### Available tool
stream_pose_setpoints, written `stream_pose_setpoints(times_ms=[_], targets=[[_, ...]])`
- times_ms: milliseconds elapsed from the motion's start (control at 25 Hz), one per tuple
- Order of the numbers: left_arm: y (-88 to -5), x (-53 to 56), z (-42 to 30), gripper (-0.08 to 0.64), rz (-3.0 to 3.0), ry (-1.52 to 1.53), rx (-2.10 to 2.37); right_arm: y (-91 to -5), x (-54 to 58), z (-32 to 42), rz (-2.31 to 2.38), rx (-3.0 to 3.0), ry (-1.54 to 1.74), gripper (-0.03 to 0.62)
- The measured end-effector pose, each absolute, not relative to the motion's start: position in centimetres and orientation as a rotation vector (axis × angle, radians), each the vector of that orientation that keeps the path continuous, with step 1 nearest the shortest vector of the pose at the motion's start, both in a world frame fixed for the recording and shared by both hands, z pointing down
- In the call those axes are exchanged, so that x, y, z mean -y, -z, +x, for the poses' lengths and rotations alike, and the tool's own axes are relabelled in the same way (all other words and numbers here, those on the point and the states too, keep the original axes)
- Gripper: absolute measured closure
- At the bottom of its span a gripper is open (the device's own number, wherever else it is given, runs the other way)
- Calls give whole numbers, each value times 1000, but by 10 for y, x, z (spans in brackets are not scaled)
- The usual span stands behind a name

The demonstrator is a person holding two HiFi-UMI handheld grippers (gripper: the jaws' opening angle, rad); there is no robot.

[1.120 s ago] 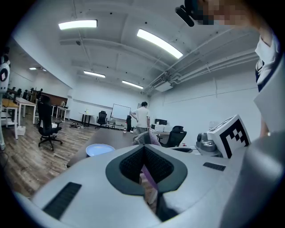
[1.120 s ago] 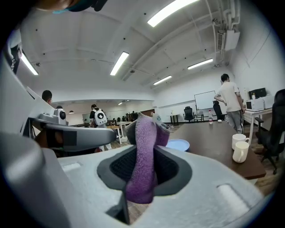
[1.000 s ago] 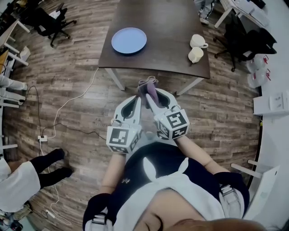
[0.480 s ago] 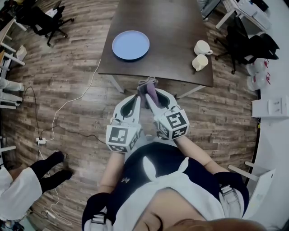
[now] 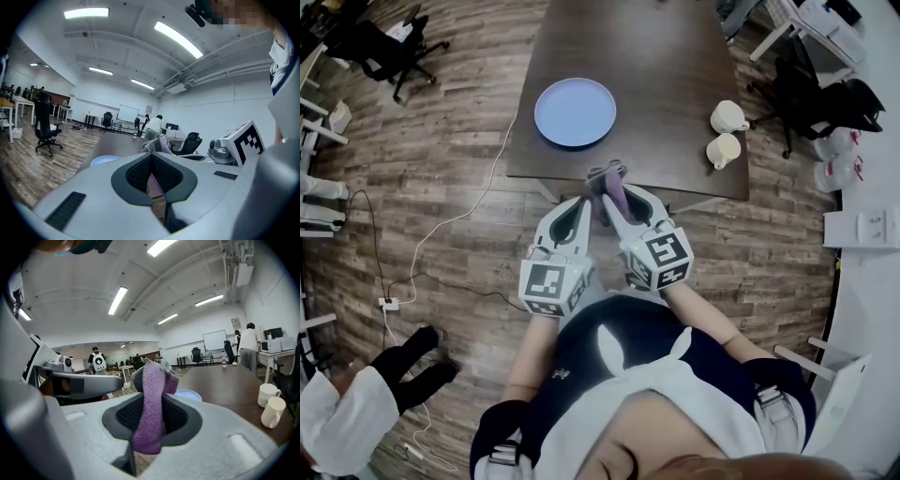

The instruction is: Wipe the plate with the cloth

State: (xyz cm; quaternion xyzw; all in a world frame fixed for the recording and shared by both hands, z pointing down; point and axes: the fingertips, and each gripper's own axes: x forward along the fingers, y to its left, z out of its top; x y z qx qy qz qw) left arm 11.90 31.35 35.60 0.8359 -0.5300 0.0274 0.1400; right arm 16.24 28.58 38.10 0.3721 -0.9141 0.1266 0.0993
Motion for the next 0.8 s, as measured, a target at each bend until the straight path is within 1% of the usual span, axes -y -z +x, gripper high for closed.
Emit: stream_pose_setpoints(times_ms=[800], targets=[[-371, -178, 46, 556, 2445, -160, 1421, -391, -151, 94, 1188, 2657, -440, 492]])
